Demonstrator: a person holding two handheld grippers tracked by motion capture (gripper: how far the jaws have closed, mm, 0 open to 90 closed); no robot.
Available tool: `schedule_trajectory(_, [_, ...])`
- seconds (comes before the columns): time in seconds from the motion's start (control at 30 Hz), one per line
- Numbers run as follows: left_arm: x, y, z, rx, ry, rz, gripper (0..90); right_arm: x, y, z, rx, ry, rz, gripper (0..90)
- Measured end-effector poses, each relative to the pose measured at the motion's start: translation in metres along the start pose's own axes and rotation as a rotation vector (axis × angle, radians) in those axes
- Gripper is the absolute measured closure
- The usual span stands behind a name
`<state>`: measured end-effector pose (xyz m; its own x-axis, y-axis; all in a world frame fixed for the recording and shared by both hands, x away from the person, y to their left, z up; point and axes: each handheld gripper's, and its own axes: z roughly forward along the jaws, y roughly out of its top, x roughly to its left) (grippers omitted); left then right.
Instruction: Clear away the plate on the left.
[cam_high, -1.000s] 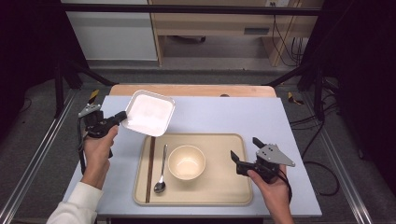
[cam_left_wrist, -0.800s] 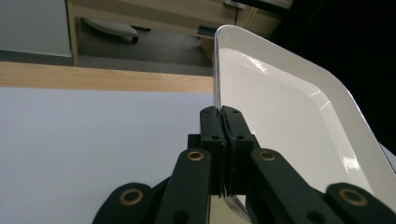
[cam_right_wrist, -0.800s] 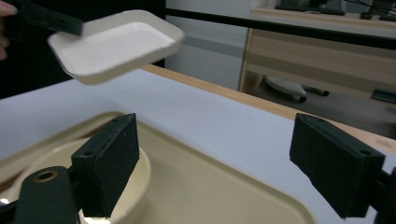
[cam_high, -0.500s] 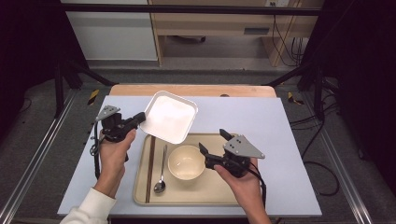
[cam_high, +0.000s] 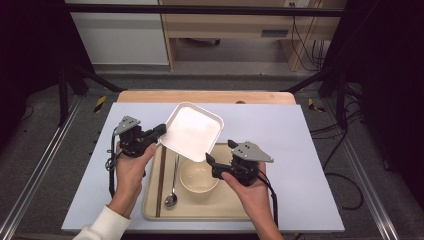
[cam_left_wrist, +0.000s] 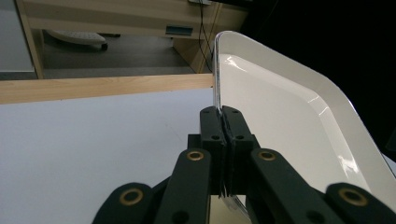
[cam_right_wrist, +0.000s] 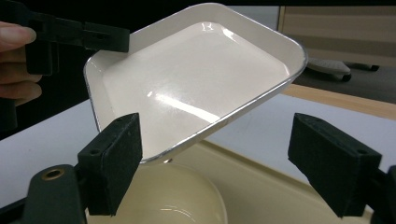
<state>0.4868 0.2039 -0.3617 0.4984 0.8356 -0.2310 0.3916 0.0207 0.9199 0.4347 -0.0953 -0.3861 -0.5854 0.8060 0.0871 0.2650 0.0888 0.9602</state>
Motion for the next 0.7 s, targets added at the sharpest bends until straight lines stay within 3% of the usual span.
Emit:
schedule_trajectory(0.23, [-0.005, -0.002, 0.002, 0.005, -0.005, 0.014, 88.6, 0.000, -0.003, 0.008, 0.024, 0.029, 0.045, 17.3])
schedule_trajectory(0.4, [-0.008, -0.005, 0.004, 0.007, -0.007, 0.021, 88.6, -0.002, -0.006, 0.015, 0.043, 0.055, 0.106, 15.1])
schedule_trajectory(0.53, [-0.009, -0.009, 0.005, 0.011, -0.008, 0.023, 88.6, -0.004, -0.009, 0.020, 0.058, 0.077, 0.140, 16.2])
schedule_trajectory(0.7, [-0.009, -0.013, 0.005, 0.004, -0.005, 0.006, 88.6, -0.005, -0.010, 0.021, 0.069, 0.073, 0.152, 21.7])
